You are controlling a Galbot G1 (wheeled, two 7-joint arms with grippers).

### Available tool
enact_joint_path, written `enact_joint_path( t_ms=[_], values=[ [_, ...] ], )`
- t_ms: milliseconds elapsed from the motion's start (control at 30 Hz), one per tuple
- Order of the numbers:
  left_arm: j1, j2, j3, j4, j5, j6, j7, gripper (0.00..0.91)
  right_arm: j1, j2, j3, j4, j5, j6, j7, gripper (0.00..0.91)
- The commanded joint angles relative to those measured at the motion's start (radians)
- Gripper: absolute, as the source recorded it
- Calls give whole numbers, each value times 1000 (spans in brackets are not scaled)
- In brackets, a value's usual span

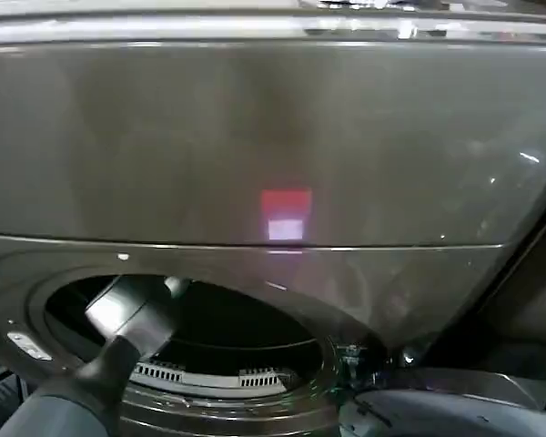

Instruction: Grasp the clothes from the dryer.

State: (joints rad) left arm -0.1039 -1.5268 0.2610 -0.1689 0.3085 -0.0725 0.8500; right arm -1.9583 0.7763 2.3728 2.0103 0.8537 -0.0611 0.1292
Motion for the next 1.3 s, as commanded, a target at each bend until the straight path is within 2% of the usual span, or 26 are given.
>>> enact_joint_path(
  t_ms=[33, 300, 600, 767, 1000, 1300],
  values=[
    [46, 18, -214, -92, -155, 16, -244, 0, 1, 3, 0, 2, 2, 0, 0, 907],
    [175, 36, -357, -270, -302, -8, -502, 0, 5, 8, -2, 6, 5, 0, 0, 907],
    [262, 26, -403, -372, -422, -110, -757, 0, 12, 4, -9, 5, 6, 0, 1, 907],
    [268, 9, -416, -404, -486, -128, -859, 0, 15, 6, -11, 1, 0, -14, 10, 907],
    [276, -22, -482, -411, -477, -190, -1026, 0, 18, 3, -7, -9, -13, -21, 8, 907],
    [288, -53, -523, -431, -395, -257, -1128, 0, 14, -2, 9, -15, 0, -15, 12, 907]
  ],
)
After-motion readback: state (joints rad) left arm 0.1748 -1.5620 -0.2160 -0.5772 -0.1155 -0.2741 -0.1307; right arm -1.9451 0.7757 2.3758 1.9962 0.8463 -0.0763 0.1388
